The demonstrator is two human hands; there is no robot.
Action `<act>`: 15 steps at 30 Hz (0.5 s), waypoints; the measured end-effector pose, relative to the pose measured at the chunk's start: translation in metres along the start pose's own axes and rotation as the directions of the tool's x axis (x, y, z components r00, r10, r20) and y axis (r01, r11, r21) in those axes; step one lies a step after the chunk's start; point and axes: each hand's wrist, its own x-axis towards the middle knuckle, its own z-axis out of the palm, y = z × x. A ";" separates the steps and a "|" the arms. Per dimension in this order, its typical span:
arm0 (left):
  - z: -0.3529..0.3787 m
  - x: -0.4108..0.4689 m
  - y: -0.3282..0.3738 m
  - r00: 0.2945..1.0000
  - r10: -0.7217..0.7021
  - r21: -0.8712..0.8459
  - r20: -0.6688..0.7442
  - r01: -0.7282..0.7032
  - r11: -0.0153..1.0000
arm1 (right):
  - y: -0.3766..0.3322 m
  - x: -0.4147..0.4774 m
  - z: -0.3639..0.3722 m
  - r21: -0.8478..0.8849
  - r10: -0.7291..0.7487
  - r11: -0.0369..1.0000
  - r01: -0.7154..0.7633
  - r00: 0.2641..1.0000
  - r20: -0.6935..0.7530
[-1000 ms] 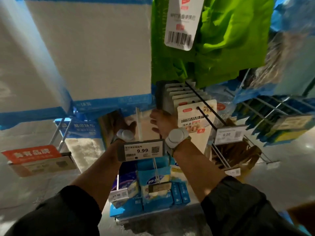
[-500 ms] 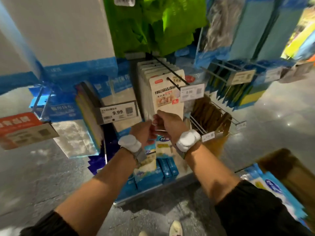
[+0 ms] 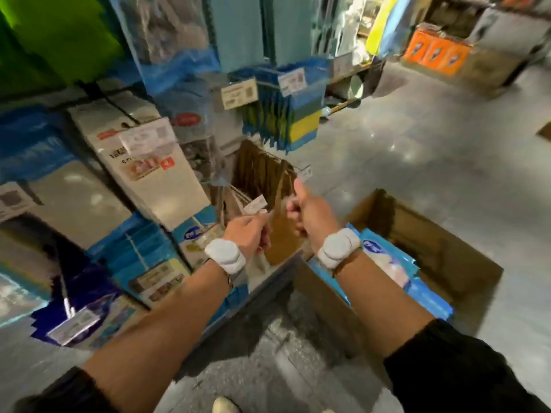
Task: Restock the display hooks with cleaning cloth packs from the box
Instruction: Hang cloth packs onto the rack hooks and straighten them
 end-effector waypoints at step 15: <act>0.261 -0.024 -0.027 0.964 -0.042 0.238 0.263 -0.022 0.971 | 0.127 -0.019 -0.314 0.272 0.284 0.941 -0.199 0.903 -0.323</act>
